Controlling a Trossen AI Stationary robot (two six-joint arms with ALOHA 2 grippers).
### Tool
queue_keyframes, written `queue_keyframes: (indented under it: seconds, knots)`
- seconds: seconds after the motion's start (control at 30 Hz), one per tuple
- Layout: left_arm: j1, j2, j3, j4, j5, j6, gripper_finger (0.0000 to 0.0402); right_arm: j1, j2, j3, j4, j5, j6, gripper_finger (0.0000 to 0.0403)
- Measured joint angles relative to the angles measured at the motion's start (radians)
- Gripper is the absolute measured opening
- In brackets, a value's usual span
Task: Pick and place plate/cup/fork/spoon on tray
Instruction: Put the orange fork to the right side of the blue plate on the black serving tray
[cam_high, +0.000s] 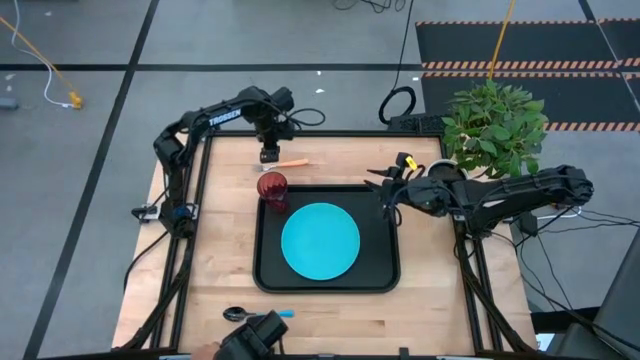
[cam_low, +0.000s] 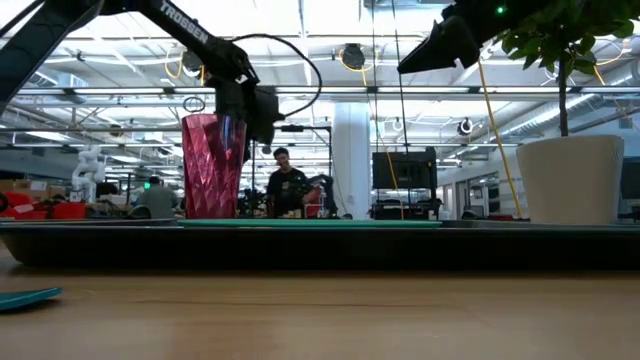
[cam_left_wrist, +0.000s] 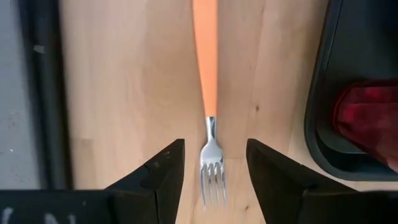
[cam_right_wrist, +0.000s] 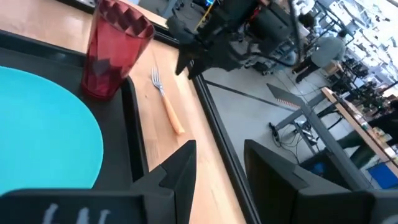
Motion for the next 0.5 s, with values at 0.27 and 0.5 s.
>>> queue_keyframes:
  seconds: [0.27, 0.5]
  knots:
    - [-0.021, 0.002, -0.103, 0.113, -0.027, -0.017, 0.0175, 0.0, 0.0, 0.0, -0.011, 0.001, 0.008, 0.0125]
    - [-0.026, 0.002, -0.152, 0.188, -0.077, -0.051, 0.0175, 0.0, 0.0, 0.0, -0.009, 0.002, 0.014, 0.0125]
